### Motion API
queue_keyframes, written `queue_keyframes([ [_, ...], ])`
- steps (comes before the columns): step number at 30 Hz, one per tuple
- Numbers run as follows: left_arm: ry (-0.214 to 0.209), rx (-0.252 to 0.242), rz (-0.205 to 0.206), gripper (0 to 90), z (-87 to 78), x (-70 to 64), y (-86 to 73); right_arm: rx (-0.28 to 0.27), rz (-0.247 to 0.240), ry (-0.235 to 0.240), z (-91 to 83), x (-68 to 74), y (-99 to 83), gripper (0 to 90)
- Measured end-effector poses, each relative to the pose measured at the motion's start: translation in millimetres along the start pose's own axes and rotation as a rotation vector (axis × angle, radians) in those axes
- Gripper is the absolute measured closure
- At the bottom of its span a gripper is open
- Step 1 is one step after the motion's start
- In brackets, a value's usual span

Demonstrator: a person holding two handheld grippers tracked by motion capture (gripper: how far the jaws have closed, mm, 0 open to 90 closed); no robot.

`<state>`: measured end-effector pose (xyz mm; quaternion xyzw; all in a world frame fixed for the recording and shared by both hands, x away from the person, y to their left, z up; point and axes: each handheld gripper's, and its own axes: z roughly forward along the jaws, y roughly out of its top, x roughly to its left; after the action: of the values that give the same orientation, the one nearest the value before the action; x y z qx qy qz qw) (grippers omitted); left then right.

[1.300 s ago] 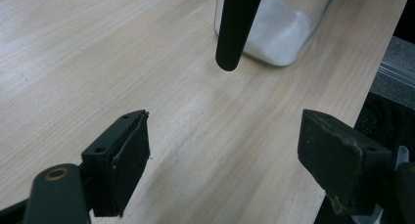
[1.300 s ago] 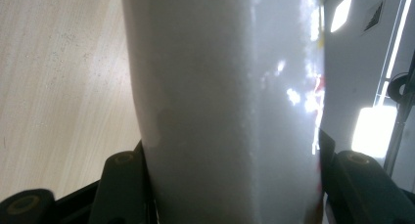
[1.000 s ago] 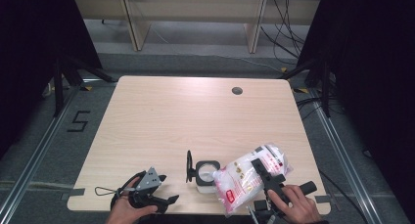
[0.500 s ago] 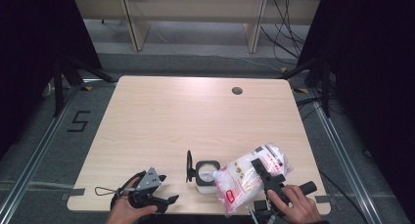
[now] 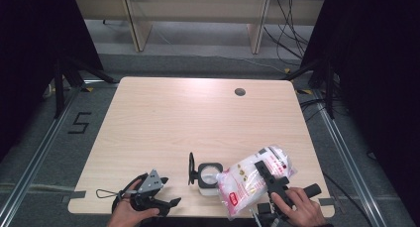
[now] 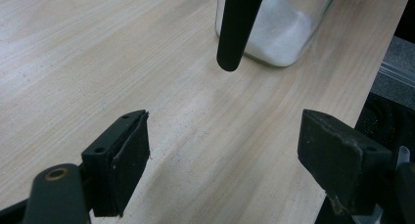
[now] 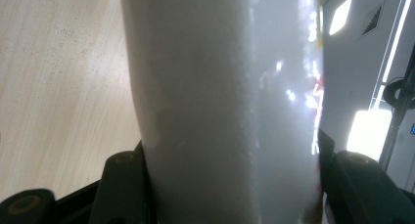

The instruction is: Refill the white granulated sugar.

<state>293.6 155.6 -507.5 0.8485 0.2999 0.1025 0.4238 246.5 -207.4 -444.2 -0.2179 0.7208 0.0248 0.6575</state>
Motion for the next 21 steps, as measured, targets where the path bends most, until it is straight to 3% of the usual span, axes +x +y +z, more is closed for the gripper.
queue_keyframes([
  [12,0.012,0.014,0.007,19.1,-0.8,0.6,0.4,0.007,0.011,0.005,-0.7,1.0,0.1,47.0],
  [21,0.012,0.015,0.008,19.1,-0.4,0.4,0.3,0.006,-0.013,0.003,-0.4,-0.1,1.2,47.0],
])
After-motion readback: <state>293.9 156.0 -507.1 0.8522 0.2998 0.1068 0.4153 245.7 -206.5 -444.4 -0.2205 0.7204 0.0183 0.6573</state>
